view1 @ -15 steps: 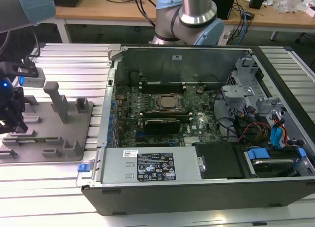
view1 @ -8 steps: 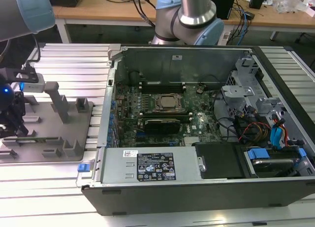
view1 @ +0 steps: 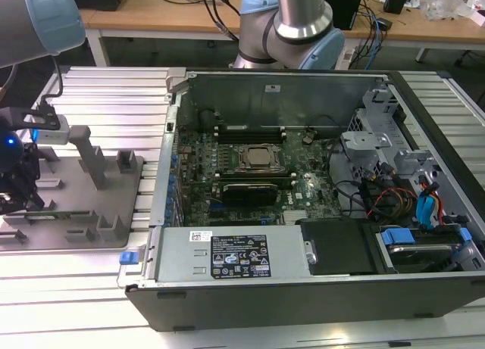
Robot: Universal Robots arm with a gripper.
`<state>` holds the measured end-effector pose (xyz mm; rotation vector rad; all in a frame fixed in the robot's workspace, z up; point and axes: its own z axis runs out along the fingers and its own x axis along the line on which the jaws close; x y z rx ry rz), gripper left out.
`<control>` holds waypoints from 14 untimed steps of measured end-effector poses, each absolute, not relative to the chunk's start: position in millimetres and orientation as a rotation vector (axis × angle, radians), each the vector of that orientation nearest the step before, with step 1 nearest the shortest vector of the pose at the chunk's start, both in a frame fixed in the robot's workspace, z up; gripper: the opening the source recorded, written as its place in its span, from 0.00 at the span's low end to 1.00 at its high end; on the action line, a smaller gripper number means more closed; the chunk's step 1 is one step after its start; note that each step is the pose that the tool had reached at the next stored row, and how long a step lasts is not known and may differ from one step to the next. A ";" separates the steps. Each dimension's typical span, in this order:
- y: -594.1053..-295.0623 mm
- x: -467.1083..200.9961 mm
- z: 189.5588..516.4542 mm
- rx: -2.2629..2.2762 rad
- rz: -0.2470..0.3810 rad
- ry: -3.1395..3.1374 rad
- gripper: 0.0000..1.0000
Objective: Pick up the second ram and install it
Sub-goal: 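Pick up the second ram and move it above second insertion slot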
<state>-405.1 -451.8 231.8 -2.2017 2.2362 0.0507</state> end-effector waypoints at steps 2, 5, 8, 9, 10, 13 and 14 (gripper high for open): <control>-451.8 -405.1 231.8 -2.202 0.051 2.236 0.21; -451.8 -405.1 231.6 -2.202 0.051 2.236 0.28; -451.8 -407.8 226.7 -2.199 0.035 2.225 0.28; -451.8 -409.1 223.9 -2.198 0.032 2.222 0.28; -451.7 -410.0 221.4 -2.199 0.031 2.221 0.28; -451.6 -411.2 215.2 -2.199 0.030 2.221 0.28; -451.5 -411.3 214.0 -2.199 0.030 2.221 0.28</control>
